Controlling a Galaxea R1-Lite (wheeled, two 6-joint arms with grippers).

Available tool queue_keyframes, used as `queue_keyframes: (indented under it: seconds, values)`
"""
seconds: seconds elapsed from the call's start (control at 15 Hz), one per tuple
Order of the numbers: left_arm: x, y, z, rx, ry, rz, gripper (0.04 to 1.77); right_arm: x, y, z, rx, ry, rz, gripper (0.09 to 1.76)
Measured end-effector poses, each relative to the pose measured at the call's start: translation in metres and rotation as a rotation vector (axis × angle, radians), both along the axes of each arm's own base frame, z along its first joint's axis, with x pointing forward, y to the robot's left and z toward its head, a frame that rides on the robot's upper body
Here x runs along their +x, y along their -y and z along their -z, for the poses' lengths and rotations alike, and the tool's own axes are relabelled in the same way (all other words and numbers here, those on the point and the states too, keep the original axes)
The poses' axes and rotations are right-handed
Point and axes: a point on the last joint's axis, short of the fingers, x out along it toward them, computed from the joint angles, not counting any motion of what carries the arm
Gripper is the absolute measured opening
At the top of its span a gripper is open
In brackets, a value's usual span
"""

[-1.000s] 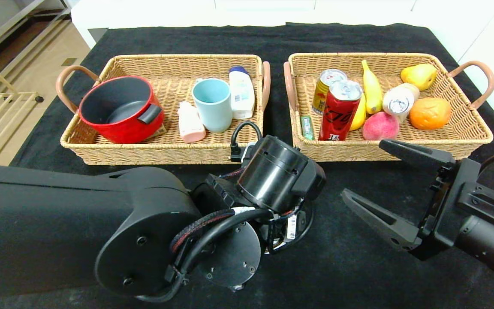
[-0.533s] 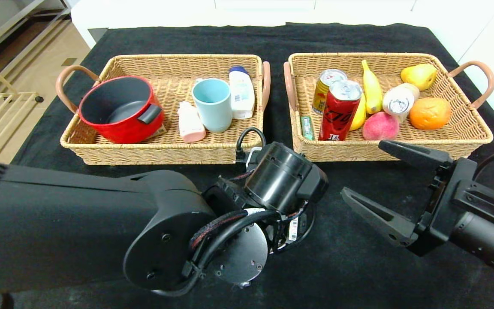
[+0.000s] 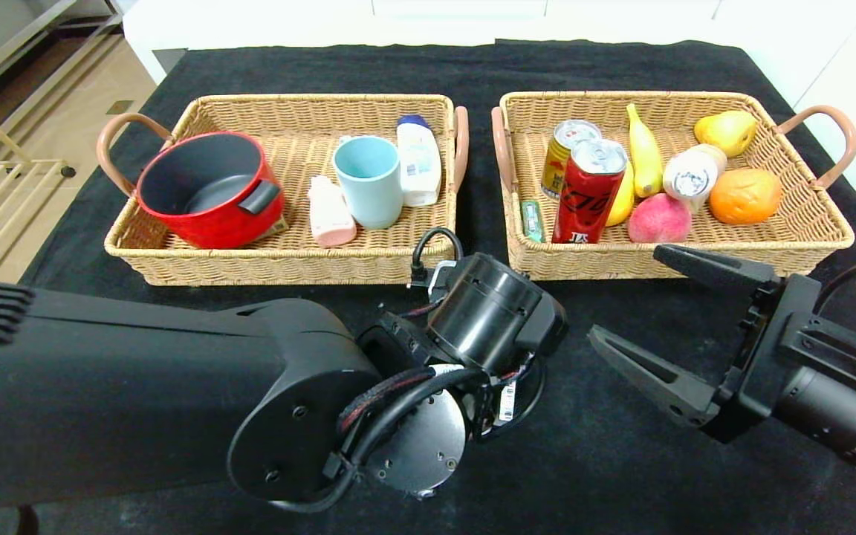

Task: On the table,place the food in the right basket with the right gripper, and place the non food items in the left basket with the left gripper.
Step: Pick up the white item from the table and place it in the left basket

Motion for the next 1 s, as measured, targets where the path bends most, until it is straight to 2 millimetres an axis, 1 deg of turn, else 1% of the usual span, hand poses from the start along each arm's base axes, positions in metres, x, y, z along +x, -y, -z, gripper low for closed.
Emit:
queue_keyframes:
  seconds: [0.13, 0.73, 0.87, 1.0]
  values:
    - [0.000, 0.000, 0.001, -0.001, 0.000, 0.001, 0.74, 0.000, 0.000, 0.001, -0.002, -0.002, 0.000, 1.71]
    - [0.001, 0.000, 0.003, 0.007, -0.003, -0.003, 0.73, 0.003, -0.002, 0.004, -0.007, -0.012, 0.004, 1.71]
    - [-0.001, -0.003, -0.001, 0.010, 0.000, 0.002, 0.72, 0.003, -0.001, 0.002, 0.004, -0.009, 0.006, 1.71]
    - [-0.006, -0.008, -0.013, -0.012, 0.019, 0.010, 0.70, 0.003, -0.001, 0.000, 0.014, -0.010, 0.016, 1.71]
